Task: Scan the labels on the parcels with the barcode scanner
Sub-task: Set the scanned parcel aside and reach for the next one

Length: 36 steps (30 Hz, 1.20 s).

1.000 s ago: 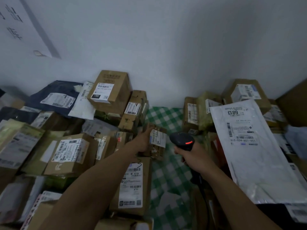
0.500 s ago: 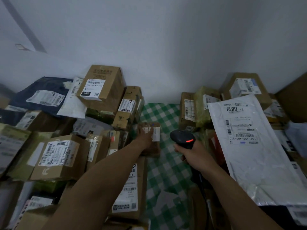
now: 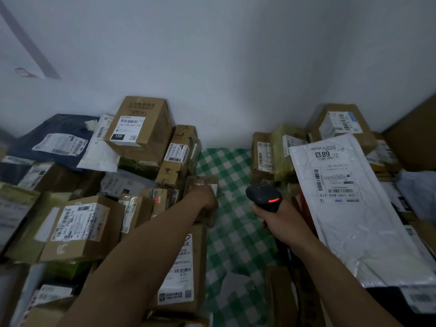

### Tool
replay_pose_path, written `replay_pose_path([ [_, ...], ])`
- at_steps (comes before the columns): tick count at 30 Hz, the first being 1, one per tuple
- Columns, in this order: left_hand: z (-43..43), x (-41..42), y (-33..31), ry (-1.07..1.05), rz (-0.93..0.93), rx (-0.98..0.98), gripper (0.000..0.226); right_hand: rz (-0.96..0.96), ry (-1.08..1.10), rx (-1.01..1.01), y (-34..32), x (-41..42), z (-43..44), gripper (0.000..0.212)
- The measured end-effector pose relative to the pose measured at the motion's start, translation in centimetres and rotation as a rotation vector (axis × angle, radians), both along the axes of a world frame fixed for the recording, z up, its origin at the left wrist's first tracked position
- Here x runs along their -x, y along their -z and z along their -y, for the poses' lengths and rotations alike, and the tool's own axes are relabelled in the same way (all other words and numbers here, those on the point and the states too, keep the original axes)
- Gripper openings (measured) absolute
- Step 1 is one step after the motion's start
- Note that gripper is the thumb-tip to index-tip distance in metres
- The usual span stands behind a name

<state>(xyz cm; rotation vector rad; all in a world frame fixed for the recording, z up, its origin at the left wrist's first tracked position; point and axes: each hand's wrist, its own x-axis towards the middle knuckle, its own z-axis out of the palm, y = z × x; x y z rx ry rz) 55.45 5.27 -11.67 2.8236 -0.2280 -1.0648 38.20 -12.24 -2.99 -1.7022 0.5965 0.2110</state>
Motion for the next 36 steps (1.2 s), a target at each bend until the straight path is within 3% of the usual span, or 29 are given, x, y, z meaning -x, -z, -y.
replay_pose_path([
  [5,5.2,0.4,-2.2,-0.135,0.139,0.534,0.065,0.039,0.070,0.028,-1.2,0.4,0.7,0.023],
  [9,9.7,-0.1,-2.7,-0.342,0.000,0.772,0.069,0.056,0.152,0.090,-1.1,0.2,1.6,0.029],
  [13,12.9,-1.1,-1.4,-0.536,-0.195,0.965,0.051,0.088,0.160,0.074,-1.0,0.1,2.3,0.033],
  [20,13.3,-2.0,0.9,-0.710,-0.075,0.896,0.035,0.073,0.128,0.022,-0.7,0.1,2.7,0.028],
  [28,8.9,-1.2,-2.7,-0.632,0.285,0.707,0.025,0.044,0.128,0.053,-1.9,0.6,1.8,0.032],
  [36,5.3,2.9,-7.2,-0.885,0.311,0.884,0.017,0.055,0.098,0.060,-4.2,3.0,0.4,0.034],
])
